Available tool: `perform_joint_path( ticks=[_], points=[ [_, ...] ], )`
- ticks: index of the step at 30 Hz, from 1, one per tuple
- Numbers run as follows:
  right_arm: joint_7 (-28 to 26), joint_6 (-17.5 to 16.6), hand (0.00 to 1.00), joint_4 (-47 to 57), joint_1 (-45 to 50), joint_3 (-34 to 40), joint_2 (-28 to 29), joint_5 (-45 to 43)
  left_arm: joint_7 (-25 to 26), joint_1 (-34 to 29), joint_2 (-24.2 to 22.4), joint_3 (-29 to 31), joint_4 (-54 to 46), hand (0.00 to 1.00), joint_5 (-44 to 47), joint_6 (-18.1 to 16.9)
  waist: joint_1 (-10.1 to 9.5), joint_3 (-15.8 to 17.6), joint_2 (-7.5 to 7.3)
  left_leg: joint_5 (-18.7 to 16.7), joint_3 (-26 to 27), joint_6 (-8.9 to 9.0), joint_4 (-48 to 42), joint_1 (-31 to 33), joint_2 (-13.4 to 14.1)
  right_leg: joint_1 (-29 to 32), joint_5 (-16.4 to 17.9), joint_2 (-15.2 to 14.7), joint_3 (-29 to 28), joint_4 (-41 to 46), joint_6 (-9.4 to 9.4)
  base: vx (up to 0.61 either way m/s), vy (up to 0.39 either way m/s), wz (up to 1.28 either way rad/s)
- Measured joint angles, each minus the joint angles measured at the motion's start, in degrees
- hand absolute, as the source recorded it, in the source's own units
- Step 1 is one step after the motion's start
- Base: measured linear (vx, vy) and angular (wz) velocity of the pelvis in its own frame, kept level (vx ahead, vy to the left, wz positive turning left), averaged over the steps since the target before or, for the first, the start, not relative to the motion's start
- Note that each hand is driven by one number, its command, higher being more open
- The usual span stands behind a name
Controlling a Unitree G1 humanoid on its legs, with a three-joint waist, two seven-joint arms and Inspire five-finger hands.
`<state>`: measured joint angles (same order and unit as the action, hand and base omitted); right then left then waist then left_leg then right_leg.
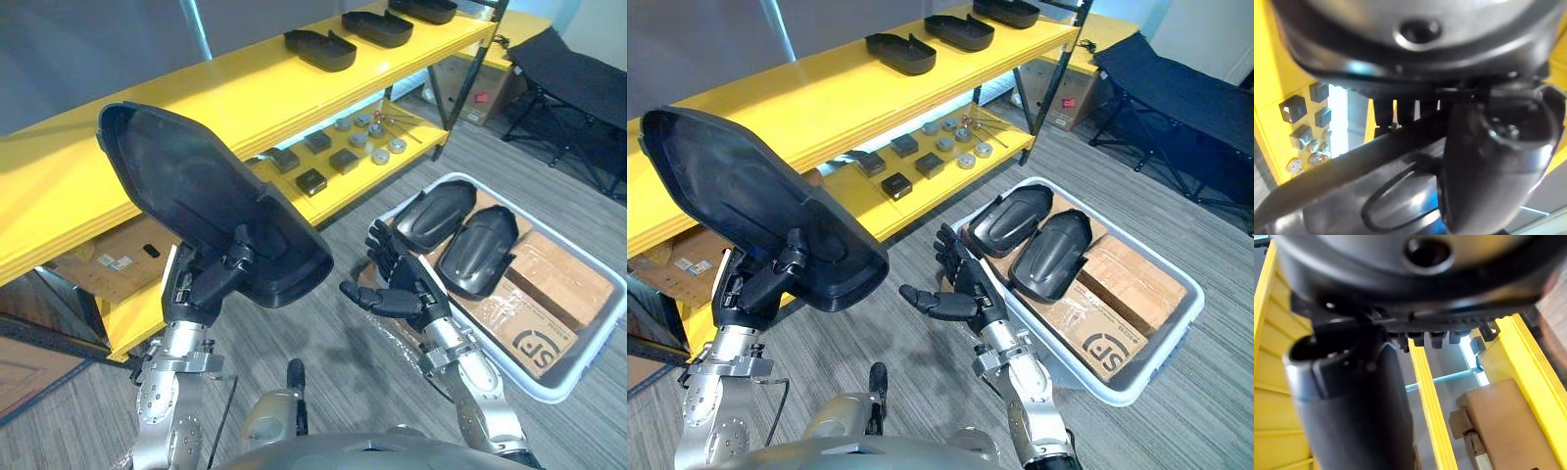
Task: Walk over and take three plastic housings, then place them on the shelf
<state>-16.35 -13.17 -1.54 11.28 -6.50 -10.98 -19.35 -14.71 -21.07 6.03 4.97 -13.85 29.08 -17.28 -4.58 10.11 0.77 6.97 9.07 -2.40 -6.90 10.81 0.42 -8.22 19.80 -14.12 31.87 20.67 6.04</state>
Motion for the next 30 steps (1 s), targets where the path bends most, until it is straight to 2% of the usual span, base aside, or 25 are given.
perform_joint_path(
  ticks=[3,4,6,7,8,9,10,11,12,13,15,16,17,18,19,20,21,22,23,25,26,27,28,29,30],
  points=[
    [2.43,-0.06,1.0,0.0,-1.33,0.94,2.12,0.0,-0.86,0.06,-0.68,4.18,-0.51,0.0,-0.03,0.03,-1.12,0.18,-1.78,-4.6,-0.11,-0.24,-5.03,1.67,-1.99,-1.69,0.5,-1.7,0.79,-0.63,1.37,0.15,0.086,0.2],
    [3.46,-0.08,1.0,0.0,-1.35,1.28,2.83,0.2,-1.21,0.11,-0.78,5.47,-0.54,0.0,0.07,0.05,-1.34,-0.17,-2.46,-6.22,-0.18,-0.34,-6.2,1.86,-2.71,-2.77,-0.55,-1.95,1.04,-0.43,2.86,0.26,0.075,0.37],
    [6.15,-0.15,1.0,0.0,-1.88,2.16,2.67,1.65,-1.52,0.59,-1.08,7.21,-0.78,0.0,-0.25,0.13,-1.15,-0.43,-2.43,-7.41,-2.42,-1.42,-8.12,1.71,-4.02,0.38,-3.39,-4.5,-3.18,9.99,1.86,0.31,0.096,0.58],
    [7.37,-0.14,1.0,-0.04,-2.16,3.08,2.82,3.21,-1.7,0.47,-0.84,7.43,-1.56,0.0,-0.59,0.17,-1.04,-0.36,-2.33,-7.83,-3.57,-1.84,-7.48,0.59,-4.15,2.93,-6.1,-5.27,-5.46,15.5,1.09,0.26,0.103,0.5],
    [8.41,-0.14,1.0,-0.18,-2.79,3.97,2.93,3.97,-1.93,0.33,-0.71,7.87,-2.75,0.0,-0.47,0.17,-1.27,-0.28,-2.14,-8.55,-4.54,-2.74,-6.09,-1.34,-4.06,5.64,-5.18,-6.17,-6.59,20.6,-0.26,0.31,0.078,0.26],
    [8.65,-0.14,1.0,-0.21,-3.93,4.72,2.85,4.56,-2.08,0.34,-0.75,8.45,-3.82,0.0,0.37,0.17,-1.23,-0.15,-1.91,-9.15,-5.29,-2.97,-4.66,-3.4,-3.89,8.02,-2.99,-6.16,-7.19,21.5,-2.11,0.25,0.051,0.08],
    [8.71,-0.15,1.0,-0.21,-4.52,5.03,2.84,4.63,-2.08,0.37,-0.71,8.7,-4.38,0.0,0.81,0.18,-1.18,-0.07,-1.73,-9.46,-5.38,-2.98,-4.08,-4.57,-3.74,9.5,-2.3,-5.96,-7.21,21.2,-2.78,0.27,0.056,-0.06],
    [8.89,-0.19,1.0,-0.19,-5.44,5.88,2.86,4.72,-2.11,0.83,-0.55,8.73,-5.13,0.0,2.1,0.18,-0.81,0.31,-0.75,-9.82,-5.52,-3.03,-2.81,-6.68,-3.52,12.95,-1.82,-5.33,-7.97,19.71,-3.65,0.15,0.032,-0.02],
    [8.92,-0.25,1.0,-0.07,-5.78,6.78,2.86,4.84,-1.74,1.77,-0.56,8.48,-5.41,0.0,2.28,0.18,-0.24,0.28,-0.69,-10.23,-5.94,-3.0,-2.26,-7.95,-3.38,16.01,-1.86,-4.41,-9.64,17.87,-3.83,0.22,0.026,0.25],
    [8.92,-0.46,1.0,0.12,-5.54,8.38,2.87,4.91,-0.84,3.56,-0.31,7.89,-5.44,0.0,2.23,0.18,0.8,0.48,0.02,-10.94,-7.15,-3.02,-2.24,-9.18,-3.08,20.84,-3.42,-2.68,-13.67,12.86,-2.79,0.19,0.0,0.39],
    [8.83,-0.5,1.0,0.13,-4.92,9.19,2.91,4.95,-0.22,4.02,-0.26,7.44,-5.49,0.0,2.17,0.18,1.93,0.51,0.29,-11.73,-8.2,-2.76,-2.54,-10.03,-2.74,23.16,-7.22,-1.71,-16.17,6.6,-2.5,0.24,-0.061,0.48],
    [8.5,-0.65,1.0,0.41,-3.54,10.07,2.89,4.95,0.54,4.0,-0.27,7.2,-5.42,0.0,2.04,0.24,2.91,0.68,0.33,-13.68,-9.76,-2.05,-4.17,-11.04,-2.69,24.29,-11.41,-1.64,-16.6,0.67,-2.29,0.29,-0.136,0.51],
    [8.35,-0.64,1.0,0.65,-2.87,10.4,2.89,4.96,0.75,3.91,-0.28,7.2,-5.41,0.0,2.04,0.26,3.19,0.77,0.32,-14.84,-10.5,-1.77,-5.29,-11.38,-2.68,24.17,-12.58,-1.71,-16.64,-0.61,-2.42,0.38,-0.227,0.61],
    [8.33,-0.64,1.0,1.6,-1.74,10.76,2.82,4.97,0.88,3.62,-0.25,7.27,-5.54,0.0,2.11,0.26,3.34,0.74,0.27,-17.43,-11.91,-0.86,-8.25,-11.51,-2.6,23.32,-13.66,-1.65,-16.67,-1.97,-2.82,0.35,-0.276,0.64],
    [8.32,-0.69,1.0,3.26,-0.85,11.02,2.82,4.96,0.9,3.58,0.15,7.29,-5.83,0.0,2.12,0.26,3.27,0.67,-0.52,-20.44,-13.33,0.44,-11.17,-11.27,-3.06,20.34,-13.56,-1.49,-16.95,-4.02,-2.74,0.36,-0.308,0.67],
    [8.26,-0.77,1.0,3.96,-0.66,10.98,2.82,4.97,0.9,3.52,0.67,7.36,-6.06,0.0,2.17,0.26,3.12,0.57,-1.43,-21.94,-13.83,1.13,-12.44,-11.24,-3.6,18.41,-13.41,-1.64,-17.52,-5.01,-2.64,0.34,-0.333,0.64],
    [8.19,-1.0,1.0,4.33,-1.51,11.21,1.72,5.05,0.72,3.23,0.29,7.02,-5.98,0.0,2.27,0.44,2.84,0.74,-0.43,-24.51,-12.66,2.02,-15.14,-11.21,-1.52,17.49,-16.82,-0.55,-17.26,-4.75,-0.35,0.25,-0.272,0.45],
    [8.24,-1.0,1.0,4.51,-1.65,11.55,1.46,5.2,0.39,2.84,0.3,6.85,-6.0,0.0,2.29,0.77,2.81,0.58,0.32,-25.35,-11.87,2.9,-16.0,-11.24,0.31,17.08,-16.82,0.43,-17.15,-4.05,-0.35,0.3,-0.32,0.54],
    [8.35,-1.0,1.0,4.77,-1.69,12.15,1.26,5.51,-0.12,2.37,0.38,6.8,-5.99,0.0,2.3,1.37,2.74,-0.16,1.48,-26.78,-11.31,4.42,-17.0,-11.29,3.07,16.82,-16.73,2.11,-17.01,-2.16,-0.56,0.29,-0.288,0.52],
    [8.14,-1.0,1.0,4.77,-1.82,13.03,0.29,5.38,0.1,2.07,0.05,6.8,-5.97,0.0,2.43,2.06,2.05,-1.24,2.81,-27.84,-11.83,5.58,-16.83,-12.14,5.64,16.74,-14.93,3.75,-15.68,0.78,-3.16,0.32,-0.242,0.41],
    [7.69,-0.94,1.0,4.71,-2.27,13.36,-0.81,4.59,0.47,1.9,-0.26,6.84,-5.91,0.0,2.41,2.61,2.01,-1.65,3.46,-26.92,-9.68,6.51,-19.37,-11.6,6.82,15.81,-13.79,4.43,-14.03,1.46,-3.45,0.37,-0.22,0.52],
    [6.87,-0.8,1.0,4.6,-2.8,13.89,-1.53,3.53,0.63,0.93,-0.92,6.83,-5.89,0.0,2.33,2.98,3.09,-1.73,3.83,-25.28,-7.25,6.57,-24.82,-9.74,8.49,13.59,-13.05,4.85,-12.23,0.95,-3.93,0.38,-0.21,0.54],
    [6.4,-0.76,1.0,4.52,-3.16,13.96,-2.1,2.45,0.72,0.39,-1.22,6.79,-5.84,0.0,2.32,3.18,3.22,-1.55,4.16,-24.24,-6.18,6.37,-28.33,-8.78,9.42,11.94,-12.8,5.39,-11.78,0.02,-4.22,0.36,-0.195,0.4],
    [5.56,-0.76,1.0,4.41,-3.61,14.52,-3.41,1.12,0.76,0.38,-1.49,6.57,-5.09,0.0,2.26,3.83,3.14,-0.98,5.02,-20.37,-4.3,6.54,-38.1,-5.53,12.1,7.45,-12.69,6.77,-11.15,-3.47,-4.39,0.37,-0.148,0.12],
    [5.1,-0.87,1.0,3.89,-4.11,14.92,-4.24,0.89,0.69,0.39,-1.62,6.38,-3.7,0.0,2.18,3.84,2.88,-0.45,5.27,-18.8,-2.1,6.84,-46.03,-2.74,15.09,2.99,-12.87,7.35,-10.62,-7.15,-4.23,0.3,-0.111,0.05]
  ],
)
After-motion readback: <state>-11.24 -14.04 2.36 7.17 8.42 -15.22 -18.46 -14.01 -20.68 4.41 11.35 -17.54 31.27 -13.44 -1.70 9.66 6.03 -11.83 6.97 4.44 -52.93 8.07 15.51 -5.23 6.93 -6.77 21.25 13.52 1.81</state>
